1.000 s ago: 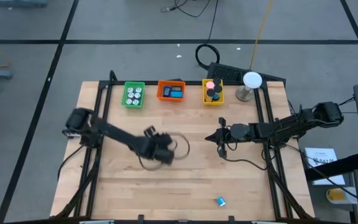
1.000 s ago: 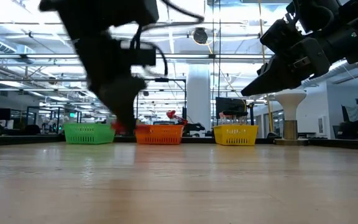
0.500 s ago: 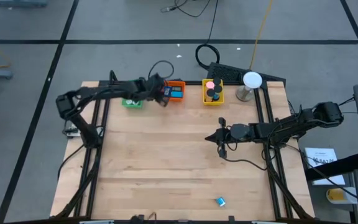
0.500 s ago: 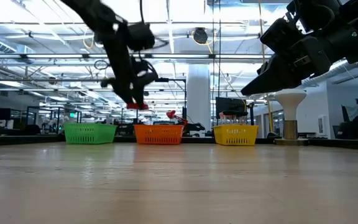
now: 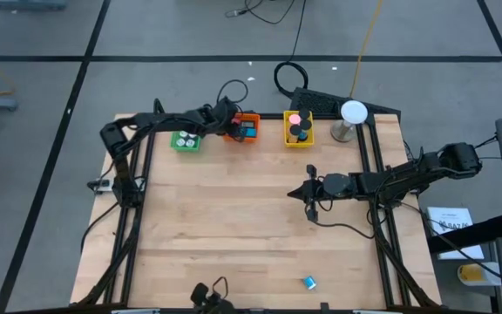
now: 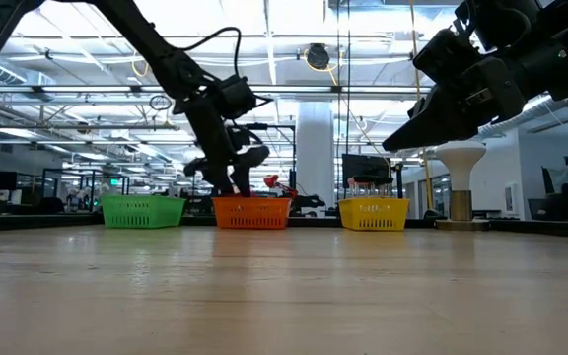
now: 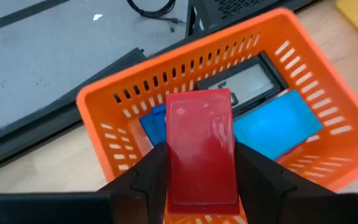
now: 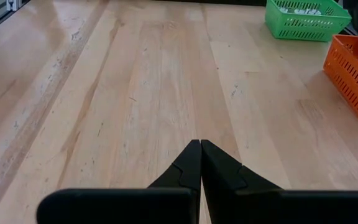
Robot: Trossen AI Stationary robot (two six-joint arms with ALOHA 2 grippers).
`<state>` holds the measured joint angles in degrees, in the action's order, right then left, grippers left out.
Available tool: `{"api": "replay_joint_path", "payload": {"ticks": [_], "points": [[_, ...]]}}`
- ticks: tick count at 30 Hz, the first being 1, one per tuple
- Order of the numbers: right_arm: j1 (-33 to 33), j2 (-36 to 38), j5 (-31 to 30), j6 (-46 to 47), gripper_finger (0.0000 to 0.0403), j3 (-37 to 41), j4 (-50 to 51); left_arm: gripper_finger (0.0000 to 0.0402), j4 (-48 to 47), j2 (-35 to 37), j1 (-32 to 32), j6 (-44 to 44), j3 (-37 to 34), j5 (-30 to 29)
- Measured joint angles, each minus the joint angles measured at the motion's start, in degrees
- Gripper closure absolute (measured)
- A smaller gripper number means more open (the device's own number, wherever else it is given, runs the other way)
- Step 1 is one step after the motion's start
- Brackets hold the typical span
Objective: Pick & Place Office items
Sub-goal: Put the red digital clock into the orange bin, then put the blue charger adaptor into the green bin
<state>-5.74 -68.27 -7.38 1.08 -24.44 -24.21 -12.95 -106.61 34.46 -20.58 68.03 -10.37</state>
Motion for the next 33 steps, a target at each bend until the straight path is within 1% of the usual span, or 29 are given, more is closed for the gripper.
{"api": "replay_joint_path", "payload": {"ticks": [2,3,7,9,11,13,16,19,23,27,29,31,33], "points": [[0.0,0.0,0.0,0.1,0.0402,0.0,0.0,0.0249,0.5,-0.3,0.0,0.0,0.0,0.1],[0.0,0.0,0.0,0.1,0.0402,0.0,0.0,0.024,0.6,-0.3,0.0,0.0,0.0,0.1],[0.0,0.0,0.0,0.1,0.0402,0.0,0.0,0.0166,0.7,-0.2,0.0,0.6,0.0,0.0],[0.0,0.0,0.0,0.1,0.0402,0.0,0.0,0.0137,0.7,-0.2,0.0,1.3,0.0,0.0],[0.0,0.0,0.0,0.3,0.0402,0.0,0.0,0.0124,-0.3,0.6,0.0,2.6,0.0,-0.1],[0.0,0.0,0.0,1.2,0.0402,0.0,0.3,0.0127,-1.6,2.1,-0.5,4.5,0.0,-0.8],[0.0,0.1,0.0,3.6,0.0402,0.0,2.5,0.0163,-2.2,5.9,-2.7,7.2,-1.3,-3.6],[-0.3,0.5,-1.1,6.9,0.0401,0.0,6.4,0.0224,1.3,10.3,-6.7,10.2,-5.7,-3.5],[-3.3,1.2,-6.3,12.2,0.0401,-0.8,14.1,0.031,14.1,16.5,-14.0,15.4,-15.9,0.1],[-9.4,1.3,-11.0,21.6,0.0401,-4.5,25.6,0.0383,28.1,20.1,-22.3,17.4,-26.5,3.0],[-13.5,1.3,-13.5,27.9,0.0401,-7.3,31.8,0.0395,35.2,20.5,-26.1,17.7,-30.6,2.9],[-17.8,1.2,-15.4,35.0,0.0401,-10.6,38.4,0.0387,41.8,20.5,-29.2,18.3,-33.8,2.9],[-22.1,0.1,-17.6,42.6,0.0401,-14.3,44.3,0.0376,45.3,20.4,-31.7,19.4,-35.7,2.9]]}}
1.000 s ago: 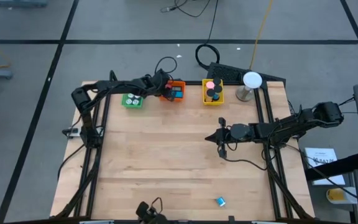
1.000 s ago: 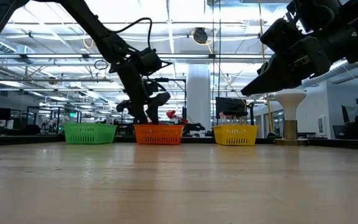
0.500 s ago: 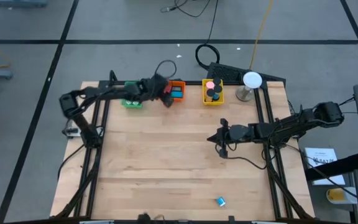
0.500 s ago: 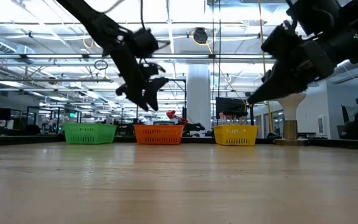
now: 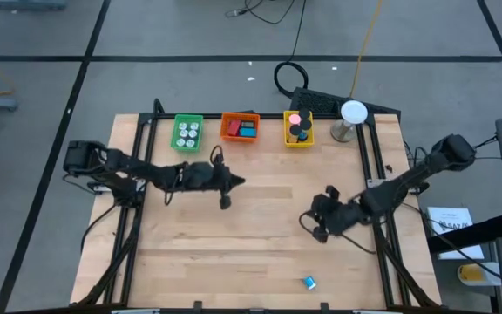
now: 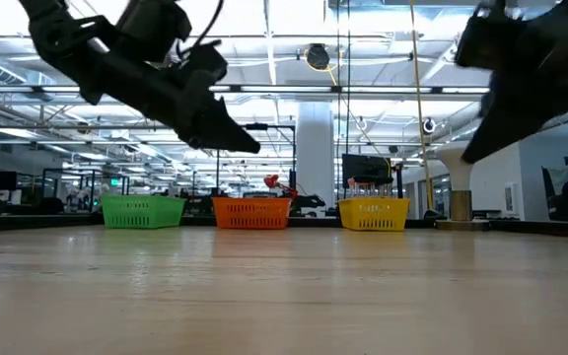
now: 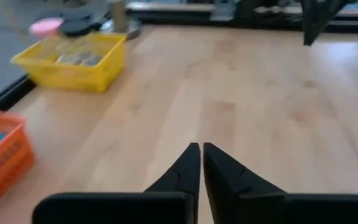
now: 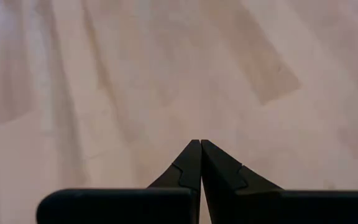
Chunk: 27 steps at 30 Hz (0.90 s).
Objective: Pick & Place Office items
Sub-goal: Put the blue charger adaptor into the green bin
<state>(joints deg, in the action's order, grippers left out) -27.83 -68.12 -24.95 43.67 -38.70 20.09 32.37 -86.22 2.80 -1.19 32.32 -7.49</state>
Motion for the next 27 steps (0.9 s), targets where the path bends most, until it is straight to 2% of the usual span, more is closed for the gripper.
{"api": "replay_joint_path", "payload": {"ticks": [3,8,13,17,23,27], "points": [[-6.3,-3.1,-1.6,11.6,0.0401,-5.1,7.8,0.0367,1.3,0.0,-2.4,2.1,-0.8,0.0],[-14.0,-13.4,-1.6,28.3,0.0401,-15.7,20.3,0.0365,1.4,0.0,-4.1,5.0,-0.6,-0.1],[-17.9,-24.4,3.3,38.9,0.039,-26.9,29.7,0.0364,1.5,0.0,-4.4,5.1,-0.6,-0.1],[-19.5,-30.3,8.1,45.7,0.0347,-32.7,31.5,0.0364,1.6,0.0,-4.4,3.9,-0.6,-0.1],[-21.7,-34.7,13.1,52.5,0.0249,-37.2,27.6,0.0364,1.8,0.0,-4.4,3.7,-0.6,-0.1],[-23.1,-35.0,12.9,55.0,0.0187,-37.5,22.5,0.0364,1.8,0.0,-4.4,3.7,-0.6,-0.1]]}}
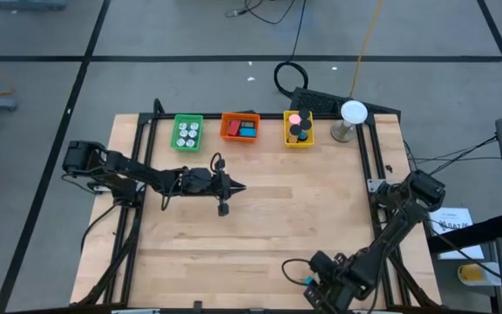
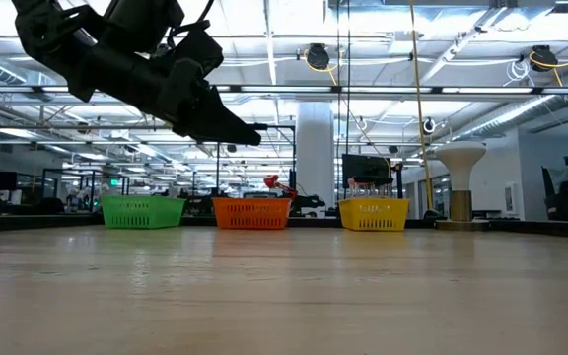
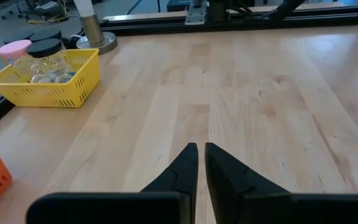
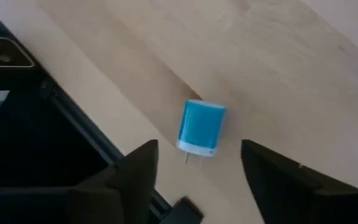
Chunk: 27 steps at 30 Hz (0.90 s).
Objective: Pick & Place Office items
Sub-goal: Put the blue charger adaptor into the green bin
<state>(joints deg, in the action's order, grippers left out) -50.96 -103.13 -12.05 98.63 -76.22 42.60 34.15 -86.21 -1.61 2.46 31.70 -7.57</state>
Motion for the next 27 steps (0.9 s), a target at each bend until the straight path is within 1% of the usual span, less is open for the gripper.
{"api": "replay_joint_path", "payload": {"ticks": [4,7,10,16,21,24,27], "points": [[-1.0,-1.0,-1.2,1.7,0.0148,0.0,-1.7,0.0364,0.1,0.0,0.0,0.0,0.0,0.0],[-1.3,-2.1,-1.3,1.9,0.0139,0.0,-2.1,0.0364,0.1,0.0,0.0,0.0,0.0,0.0],[-1.1,-2.9,-1.4,1.6,0.0139,0.0,-2.6,0.0364,0.2,0.0,0.0,0.0,0.0,0.0],[-0.8,-5.1,-1.4,0.3,0.015,0.0,-6.4,0.0364,0.2,0.0,0.0,-1.6,0.0,0.0],[-0.9,-6.6,-1.0,0.6,0.0165,0.1,-6.4,0.0364,0.2,0.0,0.0,-1.5,0.0,0.0],[-0.8,-6.7,-1.4,0.6,0.0186,0.1,-6.3,0.0364,0.3,0.0,0.0,-2.2,0.0,0.0],[-0.8,-6.7,-1.3,0.3,0.0217,0.1,-6.0,0.0364,0.3,0.0,0.0,-2.8,0.0,0.0]]}}
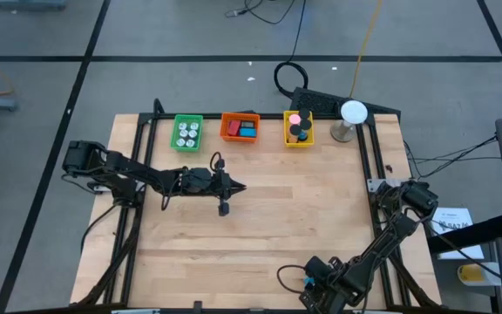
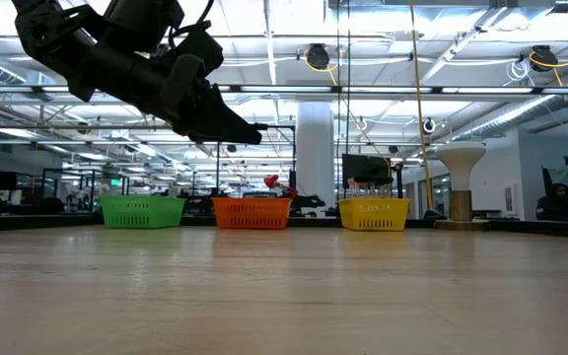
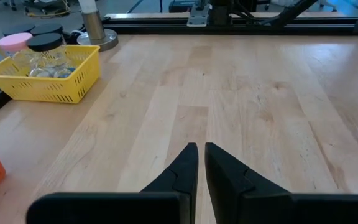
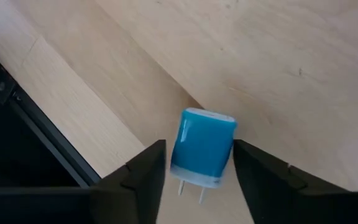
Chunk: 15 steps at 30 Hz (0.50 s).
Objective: Pick & Place Office items
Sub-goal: Put the blue charger adaptor into the green bin
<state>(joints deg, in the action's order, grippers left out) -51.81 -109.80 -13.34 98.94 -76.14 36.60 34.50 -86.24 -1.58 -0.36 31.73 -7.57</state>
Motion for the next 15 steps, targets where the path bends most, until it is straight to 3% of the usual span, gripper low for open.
{"api": "replay_joint_path", "payload": {"ticks": [6,15], "points": [[0.4,0.0,0.1,-1.9,0.0262,0.0,0.0,0.0364,0.3,0.0,0.1,-1.6,0.0,0.0],[0.9,0.0,1.7,-5.0,0.024,0.0,0.1,0.0374,-2.9,0.0,0.9,-2.5,0.0,0.0]]}}
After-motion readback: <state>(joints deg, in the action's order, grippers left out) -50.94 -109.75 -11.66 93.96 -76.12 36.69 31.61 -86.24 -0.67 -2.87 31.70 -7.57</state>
